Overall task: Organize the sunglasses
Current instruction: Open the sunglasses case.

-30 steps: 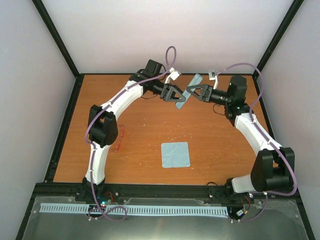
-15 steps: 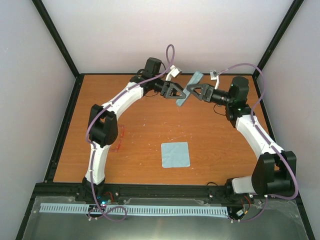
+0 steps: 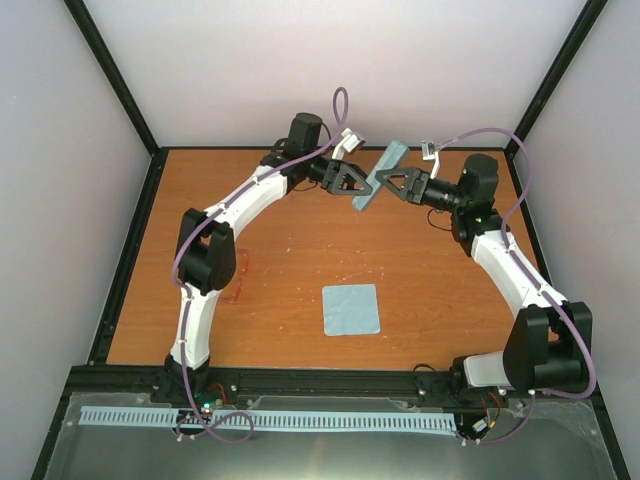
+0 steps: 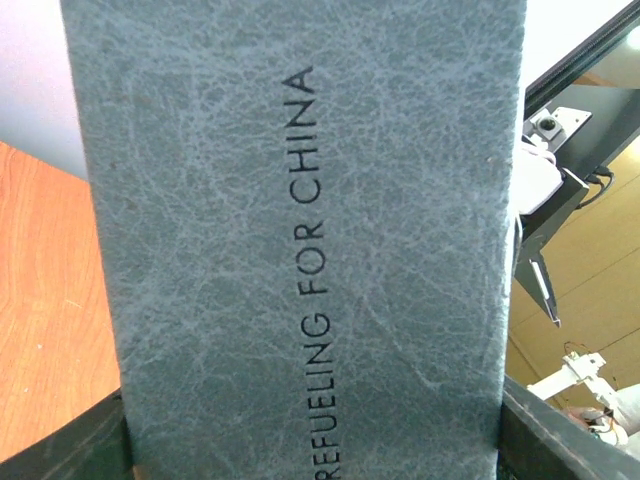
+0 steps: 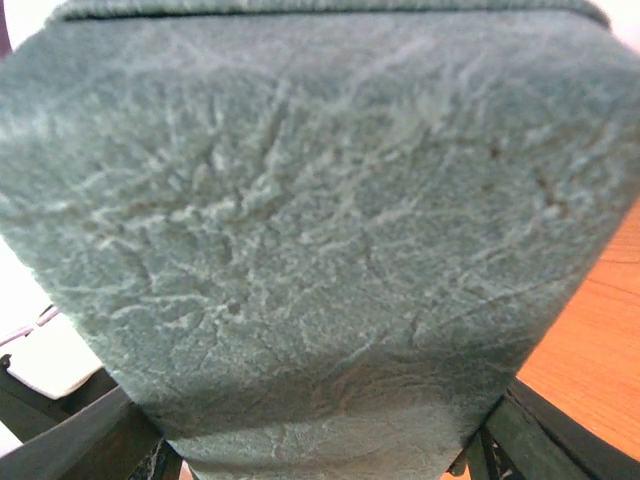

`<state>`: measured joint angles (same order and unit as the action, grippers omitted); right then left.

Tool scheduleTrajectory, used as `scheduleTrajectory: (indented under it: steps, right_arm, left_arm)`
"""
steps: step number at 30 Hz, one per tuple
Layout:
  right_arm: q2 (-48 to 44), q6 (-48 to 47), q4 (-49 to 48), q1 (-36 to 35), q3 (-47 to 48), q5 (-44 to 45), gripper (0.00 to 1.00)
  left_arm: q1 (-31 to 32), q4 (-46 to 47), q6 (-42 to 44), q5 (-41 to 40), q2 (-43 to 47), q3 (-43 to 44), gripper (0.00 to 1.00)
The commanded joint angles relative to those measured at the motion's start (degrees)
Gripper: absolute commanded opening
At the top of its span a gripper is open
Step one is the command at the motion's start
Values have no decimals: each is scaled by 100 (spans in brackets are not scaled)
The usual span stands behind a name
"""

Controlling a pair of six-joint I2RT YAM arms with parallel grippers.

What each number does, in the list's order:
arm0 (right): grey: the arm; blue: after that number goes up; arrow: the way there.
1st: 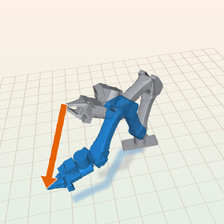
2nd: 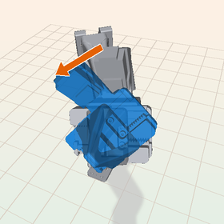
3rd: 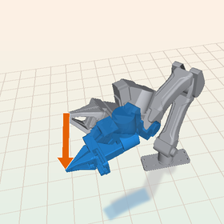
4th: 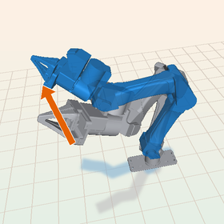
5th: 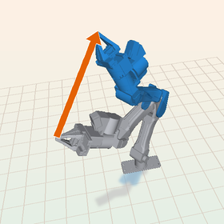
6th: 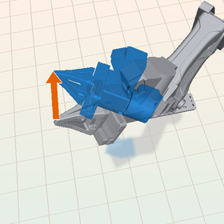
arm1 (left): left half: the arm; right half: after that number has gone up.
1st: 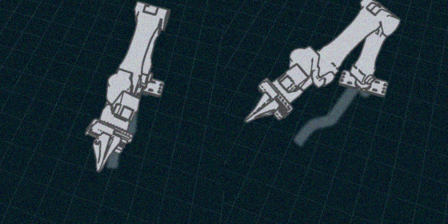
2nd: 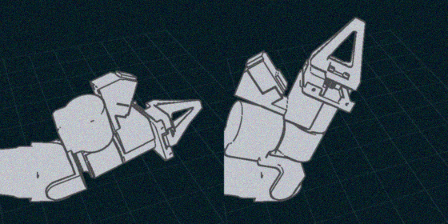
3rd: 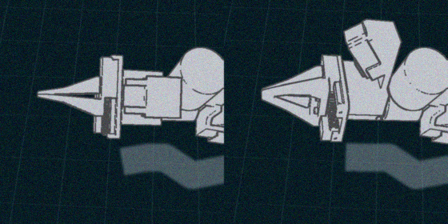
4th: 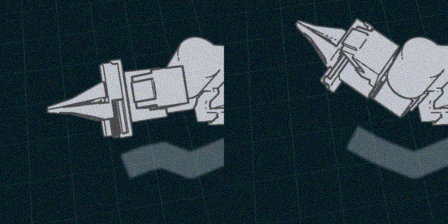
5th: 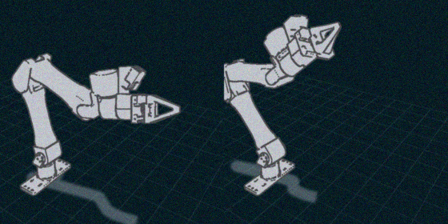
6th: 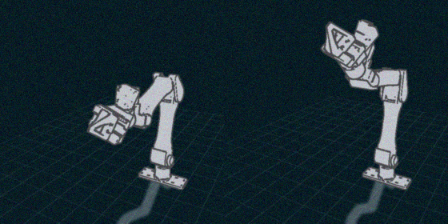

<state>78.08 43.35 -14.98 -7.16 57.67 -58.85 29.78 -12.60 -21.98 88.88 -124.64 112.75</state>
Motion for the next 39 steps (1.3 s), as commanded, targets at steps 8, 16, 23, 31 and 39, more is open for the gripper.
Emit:
scheduleTrajectory:
  steps: [8,16,23,31,39]
  right_arm:
    - [-261,-271,264,-4,27,-113,49]
    - [-382,-294,417,-5,89,-300,48]
    - [-419,-321,568,0,172,-546,47]
    - [-604,-516,1115,-5,260,-855,45]
    - [-810,-1131,2154,-5,504,-1098,39]
  left_arm:
    - [-67,67,8,796,161,-87,99]
    - [-117,-1161,1137,149,4,185,99]
    - [-113,-2266,2193,-685,-176,368,100]
    - [-183,-2853,2735,-1197,-419,501,100]
    - [-421,-3089,2983,-1485,-719,742,100]
